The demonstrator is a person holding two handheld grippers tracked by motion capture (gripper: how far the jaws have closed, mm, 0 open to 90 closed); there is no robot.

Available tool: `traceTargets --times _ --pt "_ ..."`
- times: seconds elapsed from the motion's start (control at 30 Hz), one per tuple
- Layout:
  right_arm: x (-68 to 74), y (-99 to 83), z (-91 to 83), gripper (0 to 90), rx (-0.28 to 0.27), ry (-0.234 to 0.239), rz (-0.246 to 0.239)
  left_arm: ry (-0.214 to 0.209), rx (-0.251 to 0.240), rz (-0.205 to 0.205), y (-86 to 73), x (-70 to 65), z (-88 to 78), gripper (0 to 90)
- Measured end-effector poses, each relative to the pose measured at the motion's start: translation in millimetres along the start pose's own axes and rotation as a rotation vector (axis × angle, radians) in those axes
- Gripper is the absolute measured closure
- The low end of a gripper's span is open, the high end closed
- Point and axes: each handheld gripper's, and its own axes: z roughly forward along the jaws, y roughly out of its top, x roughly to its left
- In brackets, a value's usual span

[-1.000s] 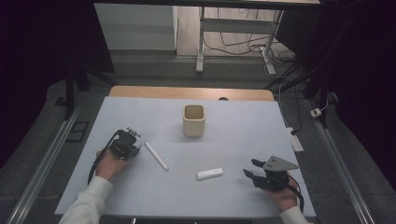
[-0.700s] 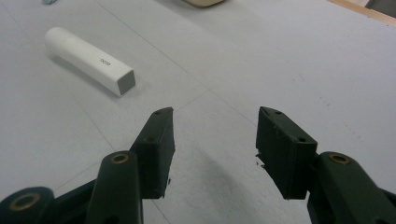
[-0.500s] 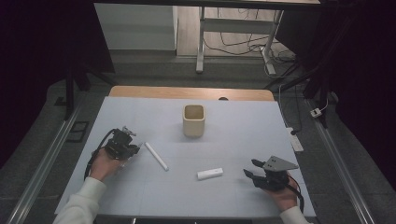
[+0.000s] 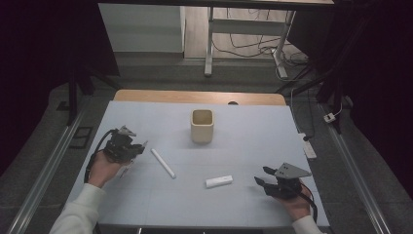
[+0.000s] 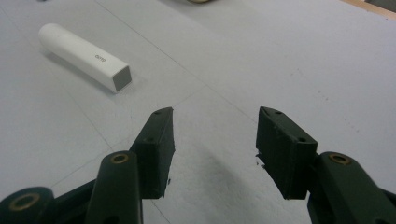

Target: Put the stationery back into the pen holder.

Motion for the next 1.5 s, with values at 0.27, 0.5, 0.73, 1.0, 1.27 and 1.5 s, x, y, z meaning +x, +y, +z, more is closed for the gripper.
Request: traceTargets --times 0.27,0.5,0.73,1.0,1.27,1.5 --pt "-0.1 -0.3 -0.5 46.1 -0.004 -0.002 0.004 -0.055 -0.119 -0.006 11.7 -6.5 -16.6 79.7" --pt "-0.9 -0.8 -1.0 46.1 -0.007 -0.005 0.005 -0.083 -0.198 -0.003 18.8 -8.0 -22.9 79.7" --pt "-0.9 -1.2 -0.4 46.0 -0.004 -0.006 0.005 -0.109 -0.245 -0.012 22.7 -7.7 -25.4 79.7" --pt "-1.0 -1.3 0.3 45.8 0.000 -0.012 0.006 -0.114 -0.271 0.013 32.7 -12.9 -24.2 79.7" --pt "-1.4 -1.5 -0.1 45.8 -0.002 -0.015 0.004 -0.133 -0.310 0.031 44.2 -19.7 -25.8 79.6" --pt "-1.2 -1.6 0.6 45.8 0.001 -0.014 0.003 -0.148 -0.318 0.033 54.0 -21.9 -22.9 79.6"
